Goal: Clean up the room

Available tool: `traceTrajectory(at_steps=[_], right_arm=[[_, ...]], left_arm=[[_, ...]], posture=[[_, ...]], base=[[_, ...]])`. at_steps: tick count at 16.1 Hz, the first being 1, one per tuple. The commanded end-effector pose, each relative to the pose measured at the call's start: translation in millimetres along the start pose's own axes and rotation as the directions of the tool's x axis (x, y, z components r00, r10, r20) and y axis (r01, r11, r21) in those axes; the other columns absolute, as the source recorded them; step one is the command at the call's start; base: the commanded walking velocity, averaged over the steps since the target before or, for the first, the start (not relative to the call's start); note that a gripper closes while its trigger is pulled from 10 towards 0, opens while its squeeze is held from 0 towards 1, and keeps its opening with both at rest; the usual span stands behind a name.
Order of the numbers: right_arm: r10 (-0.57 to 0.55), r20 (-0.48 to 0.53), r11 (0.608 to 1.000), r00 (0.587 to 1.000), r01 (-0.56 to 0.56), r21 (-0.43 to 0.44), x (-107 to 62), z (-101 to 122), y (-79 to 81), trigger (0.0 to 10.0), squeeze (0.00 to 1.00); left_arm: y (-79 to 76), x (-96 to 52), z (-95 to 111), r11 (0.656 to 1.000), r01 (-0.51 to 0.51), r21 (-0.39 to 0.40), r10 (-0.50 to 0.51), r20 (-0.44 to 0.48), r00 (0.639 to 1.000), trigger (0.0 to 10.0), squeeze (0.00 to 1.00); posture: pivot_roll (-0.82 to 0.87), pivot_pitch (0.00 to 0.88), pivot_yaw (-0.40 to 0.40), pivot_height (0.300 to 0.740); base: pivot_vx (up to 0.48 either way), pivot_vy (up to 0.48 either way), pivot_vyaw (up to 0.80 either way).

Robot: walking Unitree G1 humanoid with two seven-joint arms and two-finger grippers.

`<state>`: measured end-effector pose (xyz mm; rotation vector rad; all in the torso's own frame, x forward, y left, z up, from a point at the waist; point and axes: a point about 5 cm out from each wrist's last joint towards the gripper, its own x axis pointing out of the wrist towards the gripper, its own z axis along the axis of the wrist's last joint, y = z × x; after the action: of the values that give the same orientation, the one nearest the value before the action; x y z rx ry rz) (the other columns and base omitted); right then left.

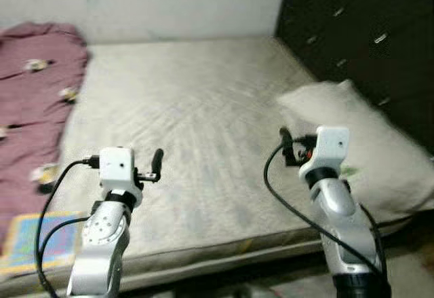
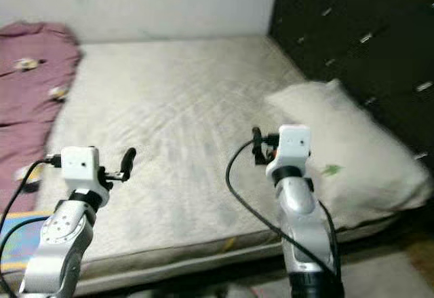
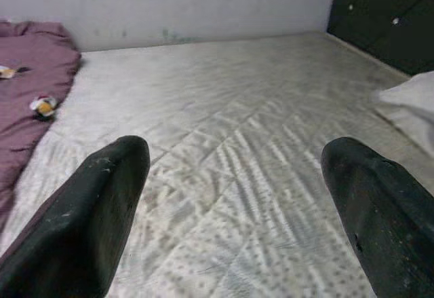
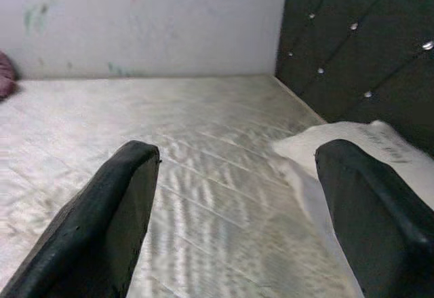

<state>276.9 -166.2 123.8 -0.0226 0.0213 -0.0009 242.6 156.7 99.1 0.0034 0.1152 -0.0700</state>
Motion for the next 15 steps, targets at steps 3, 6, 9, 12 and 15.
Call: traceTrajectory(at_steps=[3, 6, 9, 12, 15], right_arm=[[-0.027, -0.015, 1.0, 1.0, 0.027, 0.011, -1.1, -4.0, -7.4, 10.0, 1.0], [-0.032, -0.017, 0.999, 0.999, 0.032, 0.005, -0.1, -3.8, -7.3, 10.0, 0.51], [-0.028, -0.02, 1.0, 0.999, 0.028, 0.004, 0.7, -4.8, -7.0, 10.0, 0.0], [-0.021, -0.02, 1.0, 1.0, 0.021, 0.004, 2.1, -4.6, -5.8, 10.0, 0.0], [-0.018, -0.016, 1.0, 1.0, 0.018, 0.008, 3.4, -4.2, -5.2, 10.0, 0.0]], left_arm=[[-4.2, 0.9, 0.4, 1.0, 0.007, 0.001, -0.007, -0.001, 1.0, 10.0, 0.0], [-4.0, 1.2, 0.5, 1.0, 0.007, 0.001, -0.007, -0.001, 1.0, 10.0, 0.0], [-4.5, 1.6, 0.5, 1.0, 0.006, 0.002, -0.006, 0.001, 1.0, 10.0, 0.0], [-4.1, 2.2, 0.9, 1.0, 0.003, 0.004, -0.003, 0.004, 1.0, 10.0, 0.0], [-3.1, 2.8, 1.3, 1.0, -0.004, 0.005, 0.004, 0.002, 1.0, 10.0, 0.0]], posture=[[0.01, 0.0, -0.002, 0.74], [0.01, 0.0, -0.003, 0.74], [0.01, 0.0, -0.005, 0.74], [0.01, 0.0, -0.005, 0.74], [0.01, 0.0, -0.003, 0.74]], base=[[0.0, 0.48, 0.0], [0.0, 0.48, 0.0], [0.0, 0.48, 0.0], [0.0, 0.48, 0.0], [0.0, 0.48, 0.0]])
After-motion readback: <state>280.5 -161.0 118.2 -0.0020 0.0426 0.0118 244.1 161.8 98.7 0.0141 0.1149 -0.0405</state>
